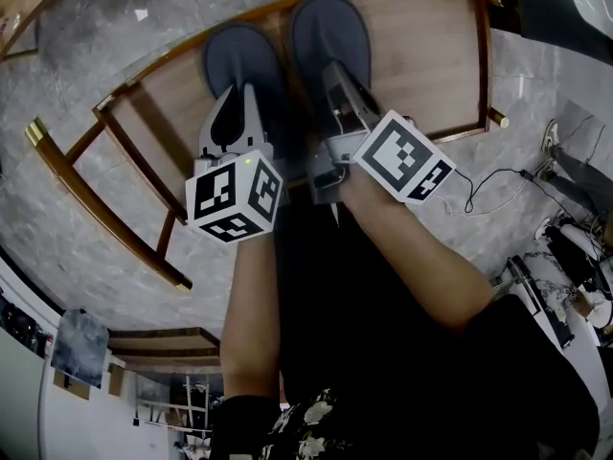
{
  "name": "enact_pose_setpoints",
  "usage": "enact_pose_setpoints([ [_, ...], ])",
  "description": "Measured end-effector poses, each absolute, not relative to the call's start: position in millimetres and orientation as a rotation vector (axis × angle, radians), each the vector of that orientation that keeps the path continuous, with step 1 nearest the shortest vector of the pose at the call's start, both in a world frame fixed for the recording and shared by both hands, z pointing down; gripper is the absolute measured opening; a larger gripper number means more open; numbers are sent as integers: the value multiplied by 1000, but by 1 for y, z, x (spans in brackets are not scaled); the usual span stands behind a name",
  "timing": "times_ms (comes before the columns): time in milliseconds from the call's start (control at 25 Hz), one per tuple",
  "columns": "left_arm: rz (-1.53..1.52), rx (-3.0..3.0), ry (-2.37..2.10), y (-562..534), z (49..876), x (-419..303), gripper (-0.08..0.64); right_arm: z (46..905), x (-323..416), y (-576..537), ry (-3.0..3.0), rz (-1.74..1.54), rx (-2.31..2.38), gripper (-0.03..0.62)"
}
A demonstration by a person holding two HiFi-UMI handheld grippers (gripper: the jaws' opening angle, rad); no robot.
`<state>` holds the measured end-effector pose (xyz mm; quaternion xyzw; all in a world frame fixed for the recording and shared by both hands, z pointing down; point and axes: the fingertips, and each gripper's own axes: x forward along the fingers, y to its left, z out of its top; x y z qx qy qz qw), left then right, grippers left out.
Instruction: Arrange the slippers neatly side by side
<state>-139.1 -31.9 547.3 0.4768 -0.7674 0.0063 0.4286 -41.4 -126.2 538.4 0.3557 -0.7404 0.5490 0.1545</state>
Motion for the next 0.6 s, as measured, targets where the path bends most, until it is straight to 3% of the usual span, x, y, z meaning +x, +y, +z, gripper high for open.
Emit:
enact_pose_setpoints([
  [600, 36, 1160, -1954, -30, 548, -139, 29, 546, -48, -118, -2136, 1487, 927, 12],
])
